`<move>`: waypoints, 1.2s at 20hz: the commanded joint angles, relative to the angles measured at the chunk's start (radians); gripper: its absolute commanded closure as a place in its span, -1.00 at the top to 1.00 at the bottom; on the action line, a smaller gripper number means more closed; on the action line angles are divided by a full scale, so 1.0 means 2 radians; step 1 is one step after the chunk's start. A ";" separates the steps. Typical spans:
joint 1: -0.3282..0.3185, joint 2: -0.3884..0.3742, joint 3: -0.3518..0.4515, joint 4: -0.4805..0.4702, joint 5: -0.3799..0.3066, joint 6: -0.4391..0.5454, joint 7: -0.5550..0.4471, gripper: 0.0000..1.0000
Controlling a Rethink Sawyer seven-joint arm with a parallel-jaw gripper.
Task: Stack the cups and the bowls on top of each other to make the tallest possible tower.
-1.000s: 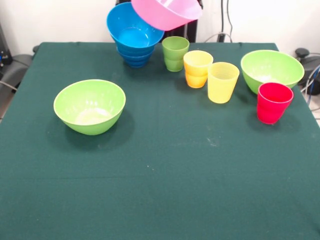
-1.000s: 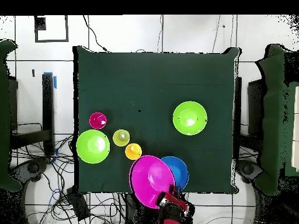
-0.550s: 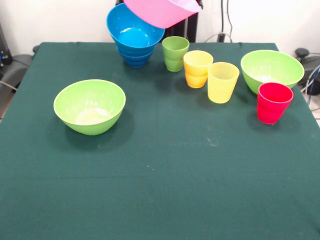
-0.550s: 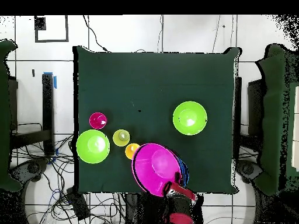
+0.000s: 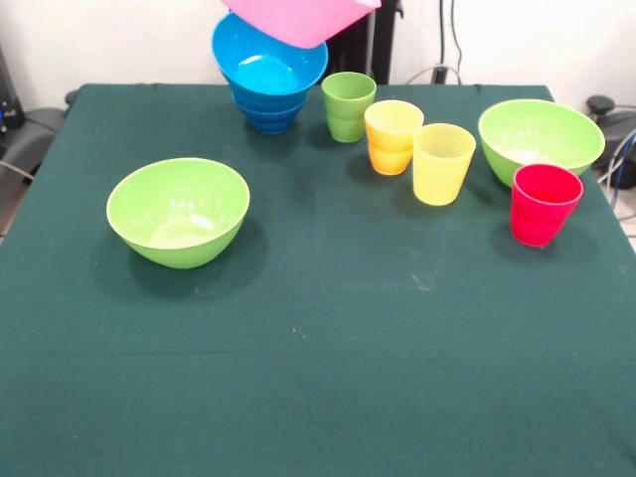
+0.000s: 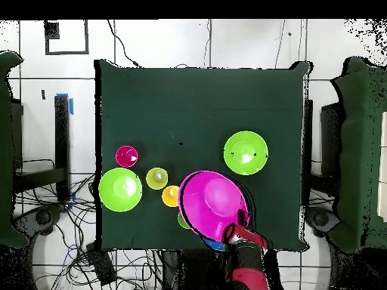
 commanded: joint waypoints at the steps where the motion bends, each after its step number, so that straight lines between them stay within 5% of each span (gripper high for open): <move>1: -0.010 0.003 0.096 0.107 0.001 0.057 0.067 -1.00; 13: -0.083 -0.035 0.237 0.148 0.074 0.085 0.037 -1.00; 24: -0.108 -0.058 0.325 0.170 0.123 0.124 0.006 -1.00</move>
